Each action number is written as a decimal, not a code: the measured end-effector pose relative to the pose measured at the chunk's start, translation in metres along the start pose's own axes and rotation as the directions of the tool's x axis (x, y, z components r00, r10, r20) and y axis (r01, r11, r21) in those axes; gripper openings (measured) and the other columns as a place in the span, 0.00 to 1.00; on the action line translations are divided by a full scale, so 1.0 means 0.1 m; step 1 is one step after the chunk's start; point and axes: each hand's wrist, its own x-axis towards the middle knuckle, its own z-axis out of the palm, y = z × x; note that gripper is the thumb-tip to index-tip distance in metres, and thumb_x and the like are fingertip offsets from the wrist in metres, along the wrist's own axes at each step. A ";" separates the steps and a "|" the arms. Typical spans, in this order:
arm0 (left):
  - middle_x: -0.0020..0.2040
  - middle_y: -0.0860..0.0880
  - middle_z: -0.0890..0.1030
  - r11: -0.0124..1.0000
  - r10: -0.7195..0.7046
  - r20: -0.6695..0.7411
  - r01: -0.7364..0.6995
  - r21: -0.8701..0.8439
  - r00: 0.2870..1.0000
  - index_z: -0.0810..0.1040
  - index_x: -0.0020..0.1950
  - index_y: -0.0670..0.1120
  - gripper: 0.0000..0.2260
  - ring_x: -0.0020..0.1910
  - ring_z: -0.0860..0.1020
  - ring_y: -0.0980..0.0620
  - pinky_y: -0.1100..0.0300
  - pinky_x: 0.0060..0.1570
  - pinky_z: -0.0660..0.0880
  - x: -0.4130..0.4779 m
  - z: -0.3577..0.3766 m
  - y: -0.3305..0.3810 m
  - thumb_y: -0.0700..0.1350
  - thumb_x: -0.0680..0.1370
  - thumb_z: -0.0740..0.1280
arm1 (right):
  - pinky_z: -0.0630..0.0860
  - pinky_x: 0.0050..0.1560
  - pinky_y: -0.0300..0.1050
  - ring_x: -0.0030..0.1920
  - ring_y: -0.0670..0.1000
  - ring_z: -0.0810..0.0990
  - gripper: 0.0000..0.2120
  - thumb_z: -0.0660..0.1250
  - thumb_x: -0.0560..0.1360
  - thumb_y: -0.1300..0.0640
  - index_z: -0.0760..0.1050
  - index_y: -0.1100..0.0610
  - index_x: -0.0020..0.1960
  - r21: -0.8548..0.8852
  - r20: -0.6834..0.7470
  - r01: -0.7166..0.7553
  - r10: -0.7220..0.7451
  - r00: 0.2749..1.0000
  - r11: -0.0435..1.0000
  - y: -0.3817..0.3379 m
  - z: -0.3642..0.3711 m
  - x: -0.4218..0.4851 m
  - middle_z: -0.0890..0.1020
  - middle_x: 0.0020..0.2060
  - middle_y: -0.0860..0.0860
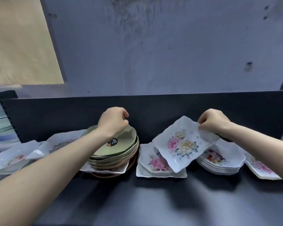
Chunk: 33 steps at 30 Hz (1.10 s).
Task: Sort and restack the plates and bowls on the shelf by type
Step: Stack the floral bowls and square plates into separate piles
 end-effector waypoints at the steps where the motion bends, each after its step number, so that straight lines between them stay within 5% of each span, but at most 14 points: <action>1: 0.50 0.51 0.83 0.998 0.057 0.013 -0.057 -0.033 0.998 0.81 0.56 0.48 0.14 0.53 0.79 0.49 0.58 0.50 0.74 -0.01 0.10 0.16 0.40 0.73 0.63 | 0.74 0.30 0.39 0.39 0.53 0.81 0.09 0.67 0.66 0.65 0.83 0.55 0.38 0.039 -0.028 -0.046 0.047 0.998 0.998 0.09 -0.08 -0.05 0.82 0.38 0.50; 6: 0.50 0.49 0.82 0.972 0.233 0.158 -0.226 -0.062 0.959 0.81 0.54 0.45 0.15 0.51 0.78 0.46 0.56 0.48 0.76 -0.09 0.76 0.63 0.37 0.72 0.60 | 0.80 0.38 0.46 0.41 0.57 0.81 0.09 0.68 0.66 0.67 0.82 0.54 0.35 0.258 -0.093 -0.247 0.279 0.956 0.934 0.70 -0.38 -0.29 0.83 0.39 0.53; 10: 0.42 0.46 0.76 0.938 0.232 0.332 -0.300 0.173 0.914 0.69 0.36 0.43 0.07 0.41 0.74 0.44 0.55 0.35 0.68 -0.09 1.18 0.71 0.33 0.70 0.58 | 0.79 0.47 0.49 0.45 0.58 0.80 0.07 0.70 0.68 0.67 0.82 0.56 0.37 0.338 -0.143 -0.308 0.372 0.917 0.889 1.17 -0.52 -0.43 0.84 0.43 0.56; 14: 0.55 0.43 0.77 0.916 0.103 0.432 -0.255 0.311 0.896 0.76 0.54 0.41 0.12 0.54 0.77 0.42 0.54 0.45 0.73 -0.02 1.45 0.66 0.33 0.74 0.58 | 0.76 0.43 0.46 0.47 0.60 0.80 0.05 0.71 0.68 0.67 0.83 0.61 0.43 0.364 -0.158 -0.325 0.401 0.902 0.873 1.54 -0.64 -0.42 0.83 0.45 0.57; 17: 0.59 0.43 0.77 0.904 0.013 0.436 -0.197 0.379 0.900 0.75 0.58 0.41 0.14 0.58 0.77 0.43 0.55 0.50 0.74 0.03 1.59 0.61 0.35 0.75 0.58 | 0.73 0.40 0.43 0.43 0.58 0.78 0.06 0.70 0.68 0.68 0.84 0.62 0.43 0.350 -0.152 -0.332 0.402 0.903 0.876 1.77 -0.77 -0.35 0.82 0.43 0.56; 26: 0.51 0.44 0.80 0.869 -0.163 0.329 -0.022 0.494 0.930 0.76 0.46 0.43 0.08 0.49 0.79 0.44 0.59 0.39 0.70 0.07 1.67 0.67 0.34 0.72 0.60 | 0.74 0.39 0.45 0.39 0.58 0.78 0.08 0.70 0.68 0.69 0.81 0.57 0.36 0.279 -0.080 -0.353 0.388 0.918 0.893 2.60 -0.98 -0.11 0.82 0.36 0.56; 30: 0.50 0.44 0.81 0.820 -0.156 0.256 -0.020 0.572 0.954 0.78 0.47 0.43 0.10 0.50 0.80 0.43 0.58 0.38 0.71 0.16 1.49 0.91 0.33 0.72 0.61 | 0.74 0.36 0.43 0.38 0.57 0.78 0.11 0.70 0.69 0.68 0.78 0.55 0.32 0.235 -0.042 -0.358 0.377 0.925 0.904 2.88 -0.97 0.00 0.80 0.34 0.53; 33: 0.42 0.46 0.78 0.788 -0.119 0.203 -0.031 0.614 0.972 0.75 0.42 0.43 0.08 0.40 0.76 0.45 0.58 0.34 0.68 0.26 1.28 1.19 0.31 0.70 0.61 | 0.74 0.31 0.42 0.36 0.55 0.79 0.09 0.68 0.70 0.68 0.79 0.58 0.33 0.205 0.015 -0.369 0.374 0.927 0.906 2.99 -0.95 0.06 0.80 0.33 0.55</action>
